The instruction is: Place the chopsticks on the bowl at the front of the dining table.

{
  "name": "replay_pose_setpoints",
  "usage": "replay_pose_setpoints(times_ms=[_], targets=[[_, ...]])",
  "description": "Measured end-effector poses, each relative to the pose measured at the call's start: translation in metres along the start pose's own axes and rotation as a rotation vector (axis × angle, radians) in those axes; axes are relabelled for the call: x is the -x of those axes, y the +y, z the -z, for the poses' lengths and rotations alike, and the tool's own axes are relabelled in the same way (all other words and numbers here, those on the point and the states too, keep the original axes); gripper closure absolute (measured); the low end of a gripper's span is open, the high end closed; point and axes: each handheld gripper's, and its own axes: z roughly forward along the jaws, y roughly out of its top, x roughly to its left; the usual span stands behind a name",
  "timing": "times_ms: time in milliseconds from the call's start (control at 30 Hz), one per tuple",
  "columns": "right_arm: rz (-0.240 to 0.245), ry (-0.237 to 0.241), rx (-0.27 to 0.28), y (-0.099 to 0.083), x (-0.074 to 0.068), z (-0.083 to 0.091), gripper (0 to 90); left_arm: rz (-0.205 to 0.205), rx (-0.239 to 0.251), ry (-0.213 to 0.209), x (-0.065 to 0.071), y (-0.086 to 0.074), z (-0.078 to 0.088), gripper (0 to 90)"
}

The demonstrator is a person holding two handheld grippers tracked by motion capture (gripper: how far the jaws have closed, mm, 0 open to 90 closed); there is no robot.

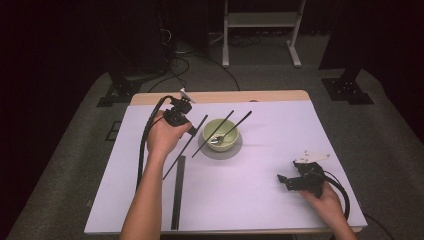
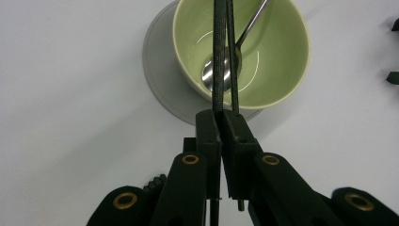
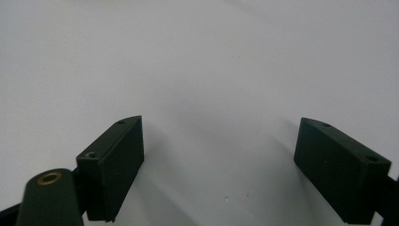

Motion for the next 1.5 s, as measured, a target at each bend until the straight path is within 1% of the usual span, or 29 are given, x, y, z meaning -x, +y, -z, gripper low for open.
replay_pose_setpoints(times_ms=[233, 300, 533, 733, 867, 933, 967, 1033, 1200, 1500], targets=[[0.002, -0.001, 0.001, 0.000, 0.000, 0.000, 15.2, 0.001, 0.001, -0.004, 0.000, 0.012, -0.001, 86.2], [0.002, -0.001, 0.001, 0.000, 0.000, 0.000, 15.2, -0.008, -0.001, 0.000, 0.001, 0.015, 0.000, 86.2], [0.001, 0.000, 0.002, 0.000, 0.000, 0.000, 15.2, -0.015, -0.001, 0.002, 0.005, 0.026, 0.001, 86.2], [0.001, 0.000, 0.001, 0.000, 0.000, 0.000, 15.2, -0.015, 0.002, -0.012, 0.007, 0.036, -0.004, 86.2], [0.001, 0.000, 0.001, 0.000, 0.000, 0.000, 15.2, -0.024, -0.005, -0.013, 0.007, 0.043, -0.009, 86.2], [0.002, 0.000, 0.001, 0.000, 0.000, 0.000, 15.2, -0.021, -0.007, -0.012, 0.007, 0.046, -0.011, 86.2], [0.002, 0.000, 0.002, 0.000, 0.000, 0.000, 15.2, -0.018, -0.003, -0.018, 0.006, 0.047, -0.013, 86.2], [0.002, -0.001, 0.002, 0.000, 0.000, 0.000, 15.3, -0.019, -0.008, -0.012, 0.006, 0.050, -0.015, 86.2], [0.002, 0.000, 0.001, 0.000, 0.000, 0.000, 15.2, -0.013, -0.009, -0.018, 0.004, 0.055, -0.021, 86.2], [0.001, 0.000, 0.001, 0.000, 0.000, 0.000, 15.2, -0.007, -0.017, -0.013, 0.002, 0.067, -0.030, 86.2]])
